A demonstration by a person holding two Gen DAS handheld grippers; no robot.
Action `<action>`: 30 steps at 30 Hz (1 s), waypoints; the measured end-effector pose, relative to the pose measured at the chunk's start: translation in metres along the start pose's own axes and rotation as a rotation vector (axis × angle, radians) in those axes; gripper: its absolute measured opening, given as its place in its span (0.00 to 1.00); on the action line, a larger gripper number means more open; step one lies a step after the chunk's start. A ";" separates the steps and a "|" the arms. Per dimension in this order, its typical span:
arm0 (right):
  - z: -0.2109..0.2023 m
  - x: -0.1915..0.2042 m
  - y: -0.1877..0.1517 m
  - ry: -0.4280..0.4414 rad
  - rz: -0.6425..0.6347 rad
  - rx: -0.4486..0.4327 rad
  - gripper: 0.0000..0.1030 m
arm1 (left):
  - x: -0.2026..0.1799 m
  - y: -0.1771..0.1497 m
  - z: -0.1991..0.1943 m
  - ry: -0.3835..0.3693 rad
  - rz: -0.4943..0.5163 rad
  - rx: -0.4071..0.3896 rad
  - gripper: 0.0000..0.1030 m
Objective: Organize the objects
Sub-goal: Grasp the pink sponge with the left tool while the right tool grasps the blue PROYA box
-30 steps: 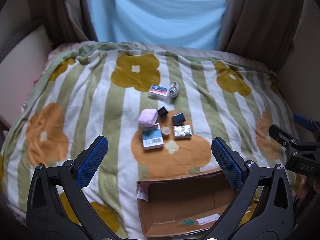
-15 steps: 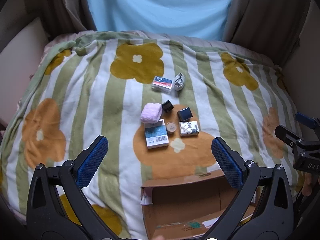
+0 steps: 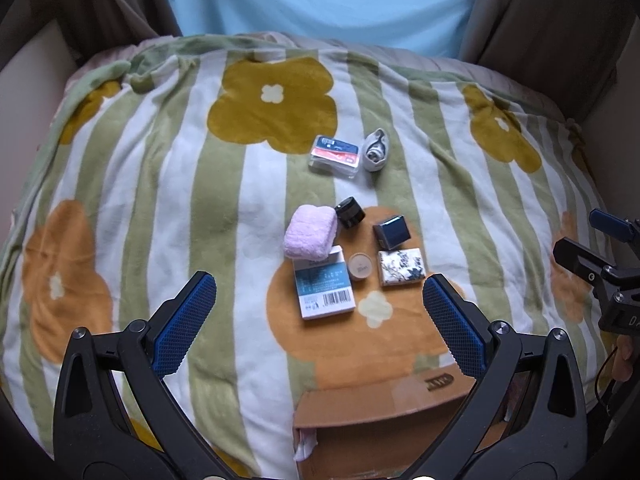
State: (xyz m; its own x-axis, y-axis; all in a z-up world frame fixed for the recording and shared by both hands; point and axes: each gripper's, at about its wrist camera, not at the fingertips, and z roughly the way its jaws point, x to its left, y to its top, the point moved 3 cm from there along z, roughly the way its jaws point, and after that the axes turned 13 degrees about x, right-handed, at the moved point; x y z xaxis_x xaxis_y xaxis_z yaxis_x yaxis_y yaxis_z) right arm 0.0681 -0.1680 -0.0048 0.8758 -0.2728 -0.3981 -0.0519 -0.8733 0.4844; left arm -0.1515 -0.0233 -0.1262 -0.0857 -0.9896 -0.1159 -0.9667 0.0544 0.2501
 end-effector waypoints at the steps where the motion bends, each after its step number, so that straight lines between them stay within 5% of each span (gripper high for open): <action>1: 0.006 0.001 0.003 0.004 -0.001 0.009 0.99 | 0.001 0.002 0.005 -0.001 -0.001 0.004 0.99; 15: 0.100 0.027 0.039 0.031 -0.079 0.154 0.86 | 0.007 0.041 0.103 -0.047 0.054 0.084 0.91; 17: 0.116 0.028 0.042 0.039 0.032 0.205 0.86 | 0.008 0.048 0.116 -0.048 0.065 0.095 0.89; 30: 0.198 0.045 0.056 0.059 0.018 0.333 0.74 | 0.010 0.063 0.185 -0.073 0.096 0.175 0.73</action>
State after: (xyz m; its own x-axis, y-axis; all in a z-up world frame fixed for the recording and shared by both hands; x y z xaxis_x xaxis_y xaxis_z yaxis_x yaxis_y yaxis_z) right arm 0.0094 -0.3089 -0.1493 0.8992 -0.2736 -0.3413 -0.2124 -0.9552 0.2060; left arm -0.2576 -0.0052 -0.2898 -0.1904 -0.9668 -0.1706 -0.9799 0.1765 0.0934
